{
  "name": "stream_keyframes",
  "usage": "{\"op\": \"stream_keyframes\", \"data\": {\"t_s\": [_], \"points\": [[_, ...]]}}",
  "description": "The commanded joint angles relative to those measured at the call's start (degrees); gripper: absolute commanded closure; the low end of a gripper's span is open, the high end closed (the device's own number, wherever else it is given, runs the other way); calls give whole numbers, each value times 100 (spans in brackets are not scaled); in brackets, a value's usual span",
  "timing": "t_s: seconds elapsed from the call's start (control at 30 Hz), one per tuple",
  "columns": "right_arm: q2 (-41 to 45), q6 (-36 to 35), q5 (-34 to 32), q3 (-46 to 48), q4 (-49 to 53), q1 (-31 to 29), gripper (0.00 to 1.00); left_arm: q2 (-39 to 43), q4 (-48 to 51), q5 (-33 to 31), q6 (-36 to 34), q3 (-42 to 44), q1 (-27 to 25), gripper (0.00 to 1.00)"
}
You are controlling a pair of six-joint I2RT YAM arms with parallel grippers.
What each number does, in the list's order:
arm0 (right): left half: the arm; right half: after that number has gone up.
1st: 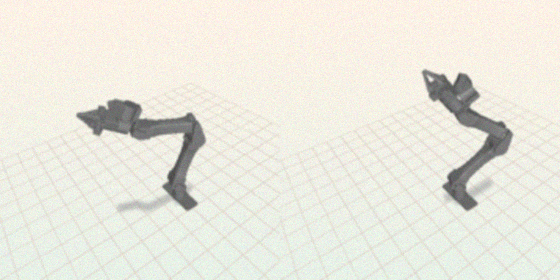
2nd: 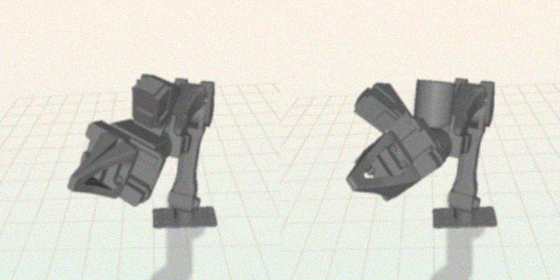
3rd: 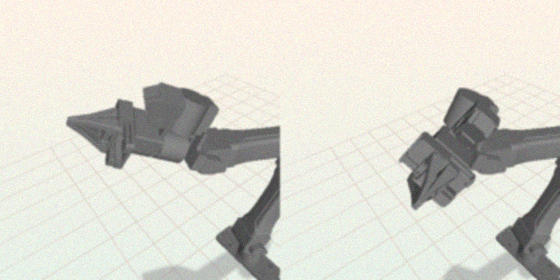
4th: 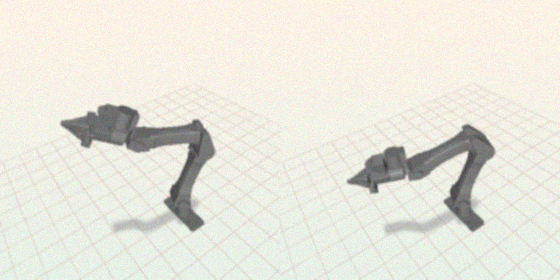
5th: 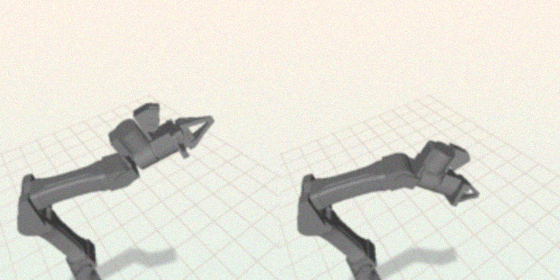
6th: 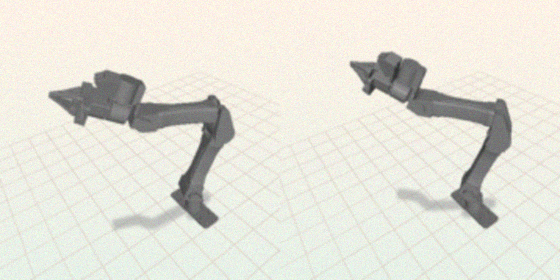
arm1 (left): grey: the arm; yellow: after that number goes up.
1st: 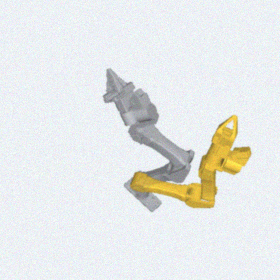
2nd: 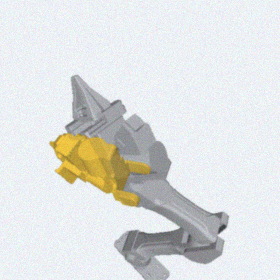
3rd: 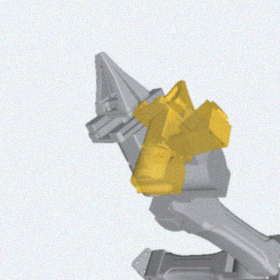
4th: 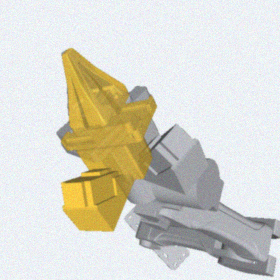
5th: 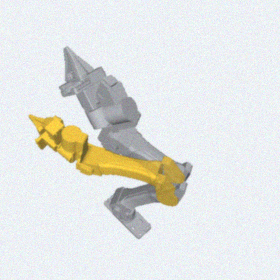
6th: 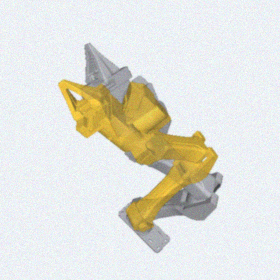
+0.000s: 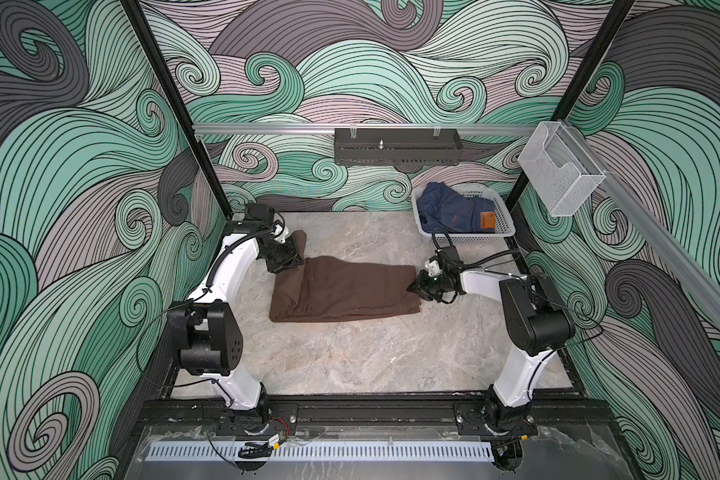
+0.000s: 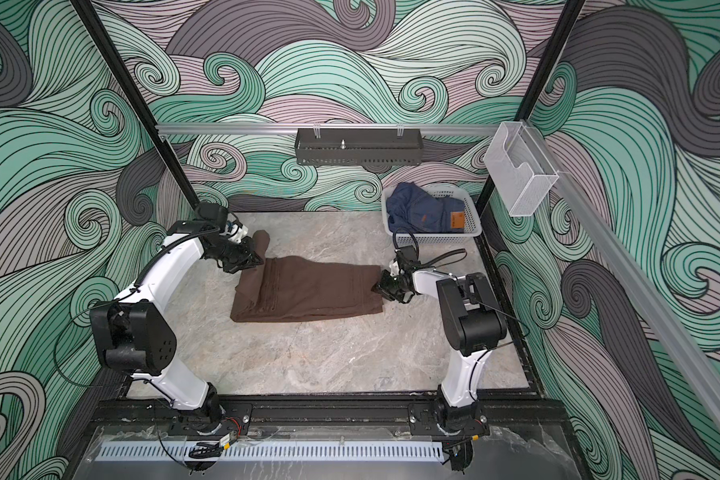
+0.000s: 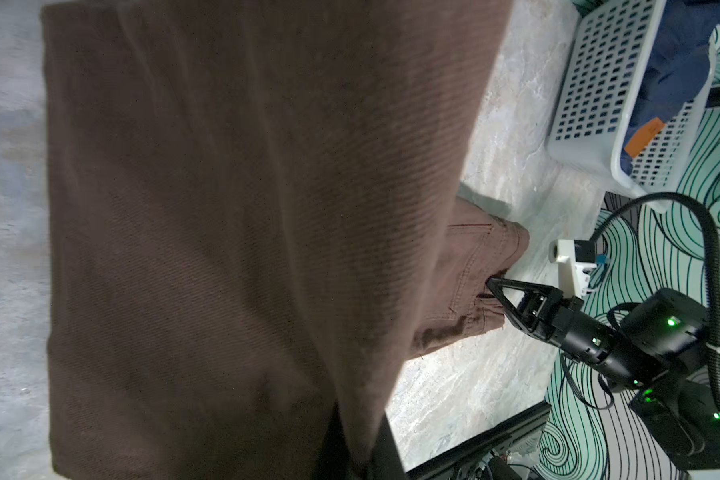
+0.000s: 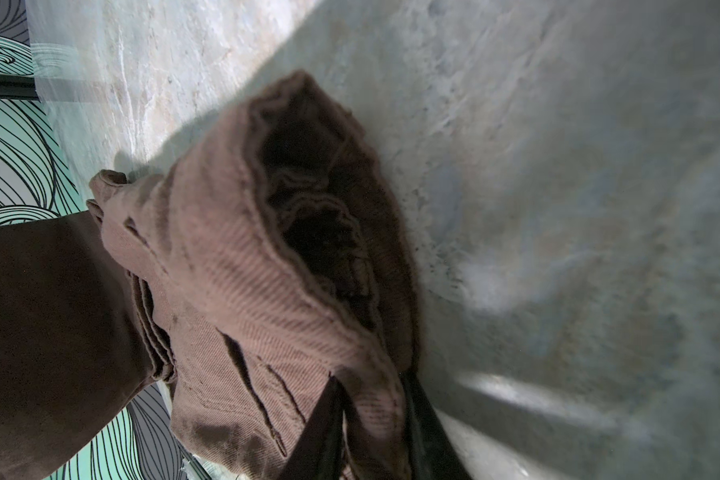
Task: Fold and stack the trousers
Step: 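Lift the fold with the left gripper and lay it over toward the right gripper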
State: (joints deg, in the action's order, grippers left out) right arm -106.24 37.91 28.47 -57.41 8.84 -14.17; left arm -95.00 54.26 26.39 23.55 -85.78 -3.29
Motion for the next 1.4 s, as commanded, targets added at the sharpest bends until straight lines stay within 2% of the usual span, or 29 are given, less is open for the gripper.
{"op": "stream_keyframes", "data": {"t_s": [0.0,0.4,0.73,1.0,1.37], "points": [[-91,54,55,93,-42,-104,75,178,-352,129,395,-35,-438,100],[-138,242,105,135,-187,-211,75,-427,-806,-216,970,-296,-1695,100],[-160,452,229,107,-320,-331,75,-960,-842,-516,1225,-897,-2588,100],[-255,650,338,98,-504,-463,75,-1467,-1053,-600,1571,-1281,-3041,100],[-279,779,412,100,-626,-569,76,-2125,-966,-752,1678,-1881,-3402,100]]}}
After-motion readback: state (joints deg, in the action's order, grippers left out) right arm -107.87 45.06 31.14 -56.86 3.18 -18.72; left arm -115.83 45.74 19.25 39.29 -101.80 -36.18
